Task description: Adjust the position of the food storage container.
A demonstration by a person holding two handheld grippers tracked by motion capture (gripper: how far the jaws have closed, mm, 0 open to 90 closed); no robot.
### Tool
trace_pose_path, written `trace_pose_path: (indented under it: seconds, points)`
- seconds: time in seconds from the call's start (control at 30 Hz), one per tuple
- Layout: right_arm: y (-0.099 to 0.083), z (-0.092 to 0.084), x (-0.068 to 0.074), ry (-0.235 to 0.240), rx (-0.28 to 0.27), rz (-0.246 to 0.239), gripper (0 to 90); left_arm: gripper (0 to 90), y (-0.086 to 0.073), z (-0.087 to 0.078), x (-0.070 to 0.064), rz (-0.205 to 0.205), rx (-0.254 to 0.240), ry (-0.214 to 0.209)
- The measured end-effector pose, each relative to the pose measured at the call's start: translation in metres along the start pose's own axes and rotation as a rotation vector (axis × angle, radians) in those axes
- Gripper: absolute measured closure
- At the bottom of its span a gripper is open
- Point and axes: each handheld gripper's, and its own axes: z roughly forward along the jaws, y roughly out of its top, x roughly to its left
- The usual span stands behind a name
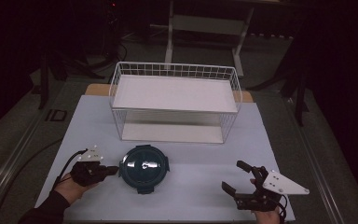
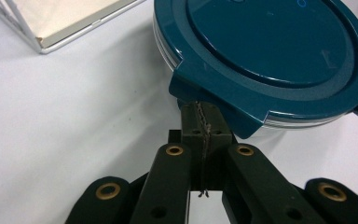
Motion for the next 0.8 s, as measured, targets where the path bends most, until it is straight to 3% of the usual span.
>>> trace_pose_path:
  seconds: [0.23,0.3,0.8]
  points:
    - [0.000,0.001,0.001,0.004,0.002,-0.004,13.0,90.0,0.018,0.015,-0.008,0.031,0.002,-0.024]
    - [-0.001,0.001,0.000,0.005,0.003,-0.001,13.0,90.0,0.023,0.021,-0.010,0.024,0.004,-0.035]
    - [-0.001,0.002,0.000,0.012,0.011,0.000,13.0,90.0,0.049,0.050,-0.026,0.063,0.010,-0.065]
